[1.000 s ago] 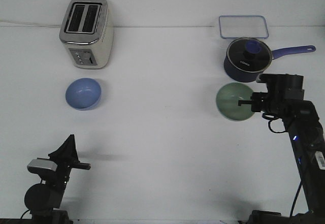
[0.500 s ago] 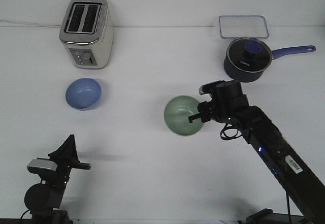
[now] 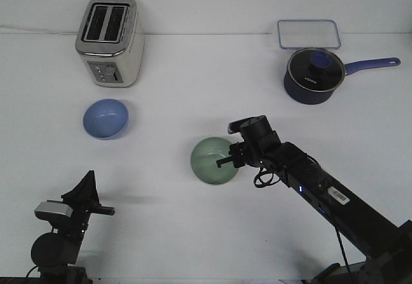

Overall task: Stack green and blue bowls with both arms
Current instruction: 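Carry the green bowl with the right gripper toward the table center and set it down, then release the green bowl and retract the right gripper toward the robot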

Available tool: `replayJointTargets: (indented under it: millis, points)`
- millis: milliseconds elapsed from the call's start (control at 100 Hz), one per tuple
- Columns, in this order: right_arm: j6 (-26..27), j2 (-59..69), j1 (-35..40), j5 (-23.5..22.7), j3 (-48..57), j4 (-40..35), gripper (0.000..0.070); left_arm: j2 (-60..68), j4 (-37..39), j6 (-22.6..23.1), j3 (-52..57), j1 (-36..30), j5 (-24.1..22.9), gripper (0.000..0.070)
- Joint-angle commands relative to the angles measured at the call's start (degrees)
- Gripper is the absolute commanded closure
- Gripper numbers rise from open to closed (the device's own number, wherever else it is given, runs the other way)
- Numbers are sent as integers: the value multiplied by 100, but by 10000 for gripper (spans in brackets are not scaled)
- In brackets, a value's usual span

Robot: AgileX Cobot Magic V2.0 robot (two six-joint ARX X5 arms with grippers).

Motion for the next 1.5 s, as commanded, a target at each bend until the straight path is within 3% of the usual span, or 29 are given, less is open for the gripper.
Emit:
replayJointTargets:
  millis: [0,600,670,820,880,1200,1380,1490]
  points:
    - [157,192,76,4,61,101,700,-11,61,-37,-114,0,11,690]
    - [225,682,529,195,57,238,700,-11,61,-37,-114,0,11,690]
    - [232,682,544,195,57,240,648,-11,61,-37,-114,0,11,690]
    - [387,682,544,190,57,243,372,-11,61,-37,-114,0,11,690]
    - [415,671,542,190,59,243,308,-11,61,-37,-114,0,11,690]
    - [247,-26,378,149,103,225,284,-11,61,-37,-114,0,11,690]
    - [37,-817,-232,188,103,79,284,-11,61,-37,-114,0,11,690]
    - [-201,-1346,-728,470,103,-127,284,-11,61,-35,-114,0,11,690]
